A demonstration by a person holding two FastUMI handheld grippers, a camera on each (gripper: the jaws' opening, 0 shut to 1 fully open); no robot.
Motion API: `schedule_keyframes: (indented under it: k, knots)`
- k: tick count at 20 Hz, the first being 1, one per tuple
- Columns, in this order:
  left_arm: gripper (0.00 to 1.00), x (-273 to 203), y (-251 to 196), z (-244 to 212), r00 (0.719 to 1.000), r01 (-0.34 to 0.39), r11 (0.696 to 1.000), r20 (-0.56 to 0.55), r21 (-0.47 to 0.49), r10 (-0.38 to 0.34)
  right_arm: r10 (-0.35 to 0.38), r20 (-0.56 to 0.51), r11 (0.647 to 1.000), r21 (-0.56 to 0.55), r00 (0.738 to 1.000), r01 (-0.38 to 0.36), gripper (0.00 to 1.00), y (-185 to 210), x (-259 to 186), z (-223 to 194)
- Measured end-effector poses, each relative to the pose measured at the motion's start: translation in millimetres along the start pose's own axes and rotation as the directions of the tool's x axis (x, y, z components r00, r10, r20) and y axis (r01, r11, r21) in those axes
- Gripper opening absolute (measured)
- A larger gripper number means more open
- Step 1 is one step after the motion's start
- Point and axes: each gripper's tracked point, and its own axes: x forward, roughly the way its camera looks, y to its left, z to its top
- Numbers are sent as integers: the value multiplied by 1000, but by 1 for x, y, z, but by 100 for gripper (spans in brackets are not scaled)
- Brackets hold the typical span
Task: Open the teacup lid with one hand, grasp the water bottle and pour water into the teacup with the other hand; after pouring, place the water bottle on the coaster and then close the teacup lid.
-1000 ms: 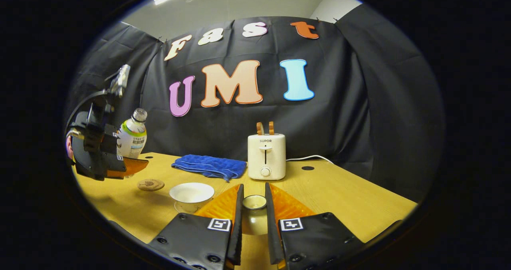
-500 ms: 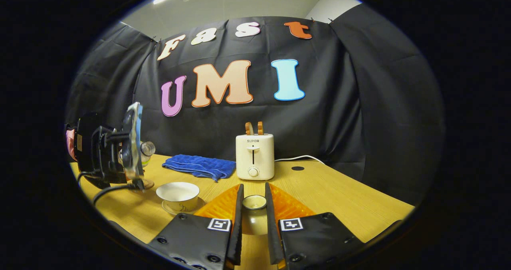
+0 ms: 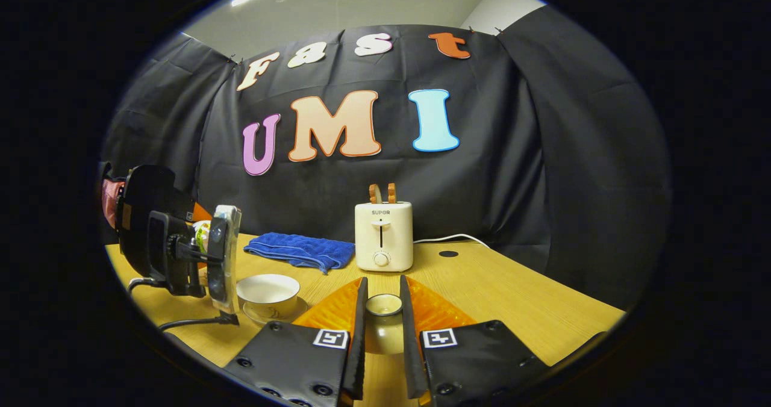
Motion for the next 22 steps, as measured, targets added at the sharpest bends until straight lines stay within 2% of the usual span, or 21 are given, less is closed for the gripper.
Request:
schedule_keyframes:
  k: [5, 8, 18, 22]
  knots:
    - [61, 3, 0, 4, 1000, 12, 998, -11, 68, -11, 0, 0, 1000, 0, 1000, 0, 30, 0, 0, 0]
    - [57, 9, -2, 11, 999, 30, 993, -21, 115, -27, 0, 0, 1000, 0, 1000, 0, 31, 0, 0, -1]
    - [56, 12, 7, 12, 993, 70, 946, -110, 316, -36, 0, 1, 1000, 0, 1000, 0, 31, 0, 0, 0]
    - [57, 11, 15, 15, 990, 79, 933, -137, 352, -32, 0, 0, 1000, 0, 1000, 0, 30, 0, 0, 0]
